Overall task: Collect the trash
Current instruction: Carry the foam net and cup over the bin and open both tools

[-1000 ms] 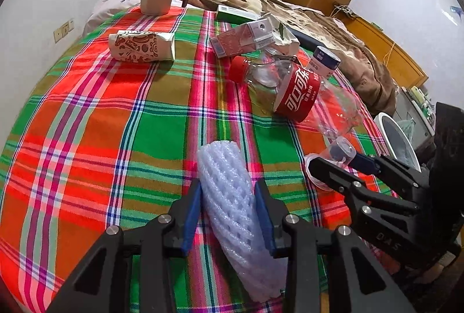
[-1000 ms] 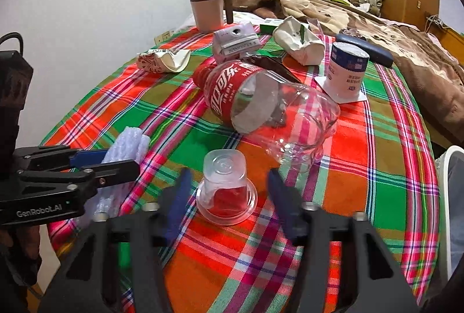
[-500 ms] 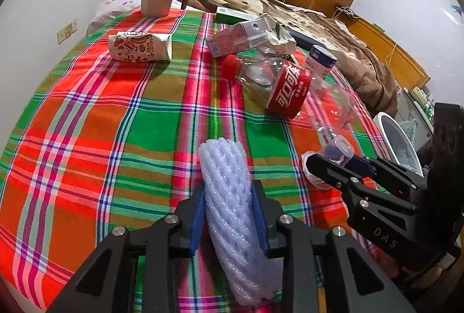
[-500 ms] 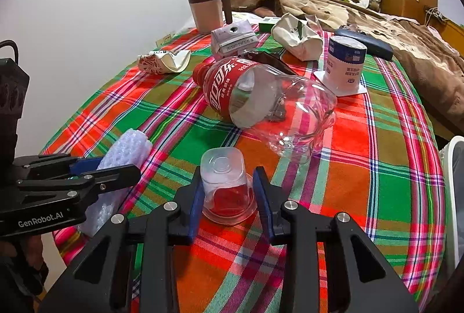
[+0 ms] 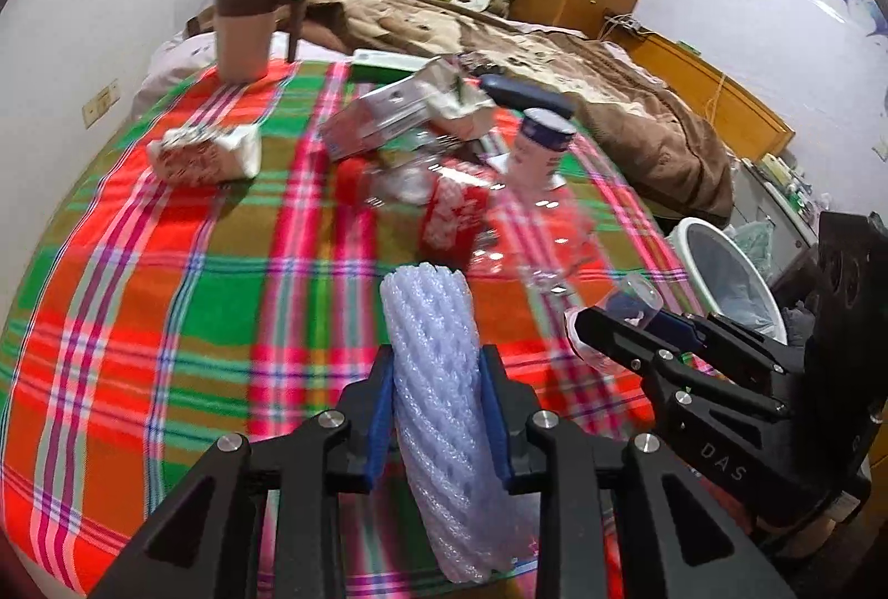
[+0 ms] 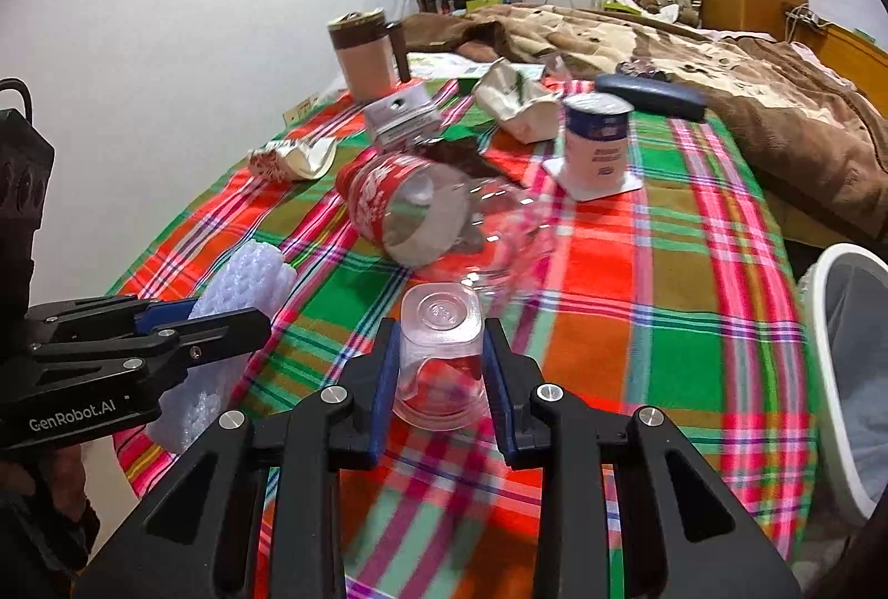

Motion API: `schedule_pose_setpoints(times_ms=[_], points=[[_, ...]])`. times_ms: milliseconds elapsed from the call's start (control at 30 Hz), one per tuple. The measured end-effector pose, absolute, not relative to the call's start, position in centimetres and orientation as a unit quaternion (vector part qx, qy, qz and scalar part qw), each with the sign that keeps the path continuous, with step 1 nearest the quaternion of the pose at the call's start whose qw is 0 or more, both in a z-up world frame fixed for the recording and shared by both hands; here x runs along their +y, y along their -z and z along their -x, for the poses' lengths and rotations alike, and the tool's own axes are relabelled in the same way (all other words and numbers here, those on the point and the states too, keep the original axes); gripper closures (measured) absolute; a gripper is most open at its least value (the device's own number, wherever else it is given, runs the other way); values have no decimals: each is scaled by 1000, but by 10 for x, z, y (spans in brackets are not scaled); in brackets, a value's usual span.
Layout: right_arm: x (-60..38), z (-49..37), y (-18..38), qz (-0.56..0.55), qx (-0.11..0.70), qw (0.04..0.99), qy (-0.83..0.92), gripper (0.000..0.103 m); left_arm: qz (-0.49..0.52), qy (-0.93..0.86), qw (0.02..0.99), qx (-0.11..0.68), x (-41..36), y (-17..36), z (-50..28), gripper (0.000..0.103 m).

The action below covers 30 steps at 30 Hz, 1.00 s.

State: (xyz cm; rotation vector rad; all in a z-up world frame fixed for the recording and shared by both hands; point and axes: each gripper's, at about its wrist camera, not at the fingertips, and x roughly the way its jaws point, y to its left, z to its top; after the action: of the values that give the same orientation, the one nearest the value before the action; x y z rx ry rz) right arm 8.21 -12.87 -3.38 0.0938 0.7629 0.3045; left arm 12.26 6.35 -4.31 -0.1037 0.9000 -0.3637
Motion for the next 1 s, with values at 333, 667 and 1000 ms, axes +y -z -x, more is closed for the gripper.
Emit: schedule_pose_setpoints(times_ms=[333,667,1000], points=[[-177,-71,19,-66,350,929,-104,73,25,224,881,416,3,24,-128,74],[-251,-60,6,-79,328,941,-30,73,-5,287,872,396,-81,9,-136,73],[-319,-54,8,-94,332,937,48,73,-15,367,842,395,-171,10,-148,73]])
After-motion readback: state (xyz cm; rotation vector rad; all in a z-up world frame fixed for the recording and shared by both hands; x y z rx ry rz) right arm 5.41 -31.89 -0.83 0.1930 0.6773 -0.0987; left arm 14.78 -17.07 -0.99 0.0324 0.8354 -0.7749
